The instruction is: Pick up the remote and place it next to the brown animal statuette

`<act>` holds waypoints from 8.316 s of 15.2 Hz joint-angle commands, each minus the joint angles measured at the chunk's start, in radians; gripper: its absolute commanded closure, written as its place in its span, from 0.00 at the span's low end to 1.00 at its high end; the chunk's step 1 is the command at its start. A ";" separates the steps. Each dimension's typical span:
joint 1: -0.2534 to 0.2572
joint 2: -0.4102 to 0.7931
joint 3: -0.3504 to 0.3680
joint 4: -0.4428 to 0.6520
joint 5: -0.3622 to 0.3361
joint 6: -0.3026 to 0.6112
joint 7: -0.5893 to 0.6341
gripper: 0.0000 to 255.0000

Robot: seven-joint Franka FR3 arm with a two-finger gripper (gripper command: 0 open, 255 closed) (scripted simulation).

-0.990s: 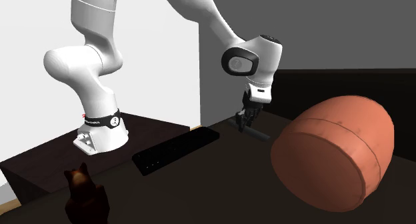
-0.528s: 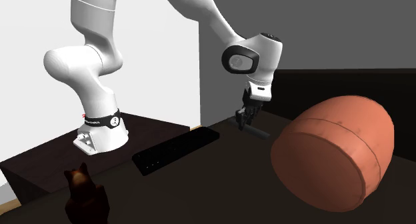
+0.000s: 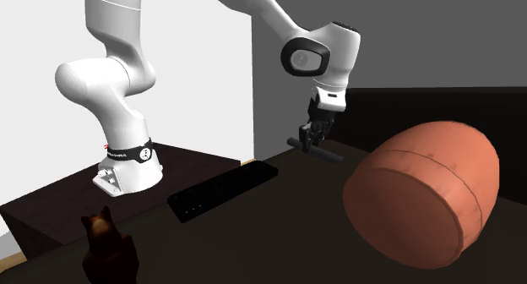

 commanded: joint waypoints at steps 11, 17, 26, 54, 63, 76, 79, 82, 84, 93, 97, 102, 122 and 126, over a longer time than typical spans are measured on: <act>-0.008 -0.091 0.005 0.047 0.011 -0.137 0.010 1.00; -0.011 -0.129 0.006 0.082 0.016 -0.209 0.016 1.00; -0.015 -0.173 0.007 0.149 0.020 -0.319 0.027 1.00; -0.178 -0.475 -0.151 -0.016 0.016 -0.500 -0.272 1.00; -0.276 -0.549 -0.277 -0.090 -0.047 -0.523 -0.477 1.00; -0.418 -0.509 -0.468 -0.039 -0.147 -0.548 -0.783 1.00; -0.450 -0.475 -0.512 -0.001 -0.162 -0.552 -0.856 1.00; -0.482 -0.431 -0.554 0.048 -0.171 -0.557 -0.931 1.00; -0.504 -0.397 -0.581 0.086 -0.173 -0.561 -0.981 1.00; -0.549 -0.312 -0.628 0.113 -0.164 -0.505 -1.077 1.00; -0.550 -0.300 -0.629 0.072 -0.160 -0.453 -1.079 1.00; -0.551 -0.280 -0.630 0.026 -0.153 -0.388 -1.082 1.00; -0.563 -0.150 -0.624 -0.104 -0.101 -0.137 -1.112 1.00; -0.567 -0.114 -0.620 -0.119 -0.086 -0.089 -1.122 1.00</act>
